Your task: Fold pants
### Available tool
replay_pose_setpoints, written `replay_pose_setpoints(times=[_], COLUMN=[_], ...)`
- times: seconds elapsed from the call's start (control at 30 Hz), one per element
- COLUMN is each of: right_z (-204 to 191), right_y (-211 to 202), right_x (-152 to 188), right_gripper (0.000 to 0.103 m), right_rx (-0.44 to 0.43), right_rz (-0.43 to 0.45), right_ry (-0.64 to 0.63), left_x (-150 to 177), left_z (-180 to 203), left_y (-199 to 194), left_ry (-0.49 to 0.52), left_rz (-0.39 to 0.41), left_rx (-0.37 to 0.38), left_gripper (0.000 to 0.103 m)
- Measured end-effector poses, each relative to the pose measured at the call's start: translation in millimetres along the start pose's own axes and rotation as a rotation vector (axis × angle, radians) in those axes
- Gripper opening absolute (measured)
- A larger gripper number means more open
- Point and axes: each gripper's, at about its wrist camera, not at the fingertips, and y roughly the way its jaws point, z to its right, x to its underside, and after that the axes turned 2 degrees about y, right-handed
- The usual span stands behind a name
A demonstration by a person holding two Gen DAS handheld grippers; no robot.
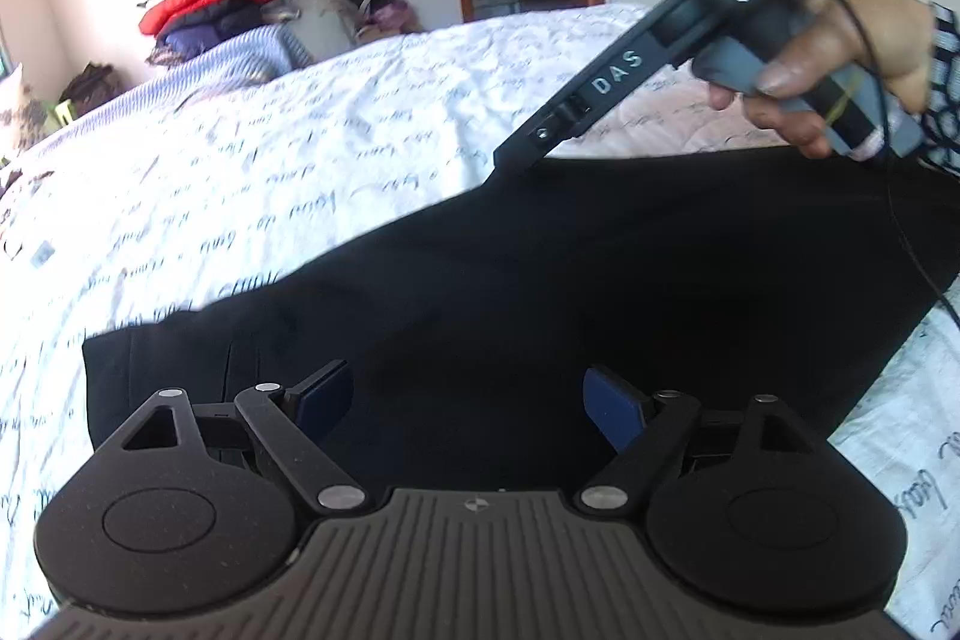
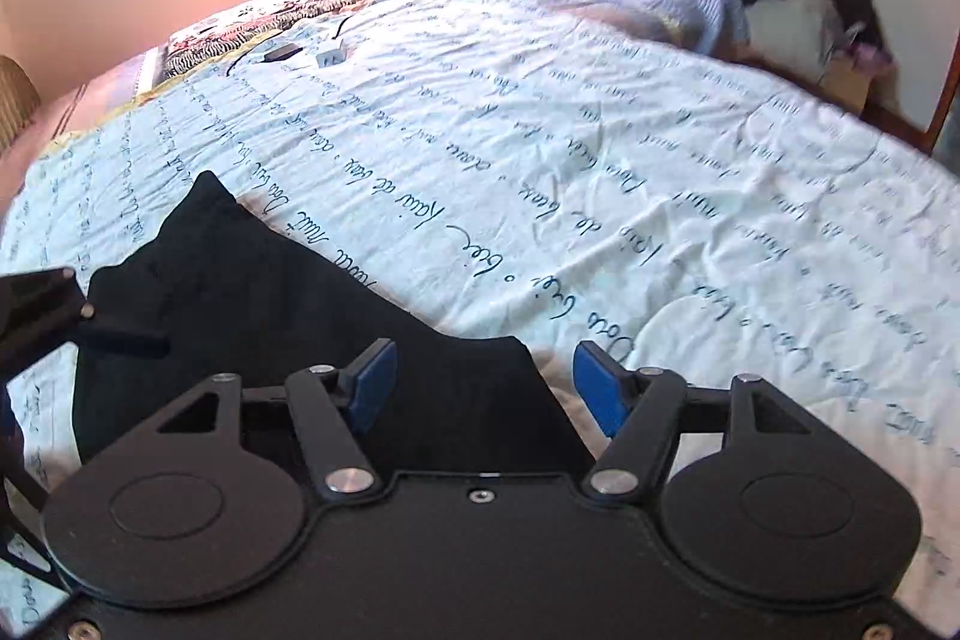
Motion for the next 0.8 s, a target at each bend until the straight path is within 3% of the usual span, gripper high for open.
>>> replay_pose_setpoints(times=[0.1,0.17,0.23,0.37,0.5,0.53,0.57,0.63,0.67,0.8], right_z=[18.3,22.7,20.9,15.7,-3.4,-9.1,-16.5,-45.0,-63.7,-158.5], right_y=[28.6,35.2,36.8,35.6,48.2,43.7,36.6,17.9,9.4,-9.1], right_x=[-0.7,0.2,0.1,-3.1,0.5,1.2,0.7,-1.3,-1.2,15.9], right_gripper=[0.061,0.033,0.019,0.008,0.011,0.018,0.033,0.043,0.043,0.049], right_rx=[-0.048,-0.085,-0.085,-0.026,0.099,0.142,0.195,0.329,0.332,0.17], right_rz=[-0.08,-0.097,-0.094,-0.06,-0.047,-0.033,-0.01,0.072,0.108,0.234], right_ry=[0.053,0.059,0.03,0.003,-0.051,-0.054,-0.059,-0.112,-0.158,-0.362], left_x=[11.0,15.5,16.9,19.2,21.9,20.9,23.0,28.7,33.8,54.4], left_z=[-1.4,-1.0,-0.6,-3.0,-3.7,-6.3,-8.6,-17.0,-23.5,-60.7], left_y=[-2.0,-2.5,-3.1,-1.3,-7.5,-12.1,-19.5,-33.5,-41.6,-70.8], left_ry=[0.0,0.002,-0.003,-0.024,-0.039,-0.04,-0.04,-0.049,-0.058,-0.13], left_rz=[-0.017,-0.016,-0.013,-0.013,-0.001,0.009,0.021,0.029,0.028,-0.004], left_rx=[0.003,0.001,-0.002,0.002,-0.009,-0.015,-0.028,-0.081,-0.117,-0.288], left_gripper=[0.087,0.088,0.09,0.091,0.089,0.089,0.09,0.09,0.09,0.091])
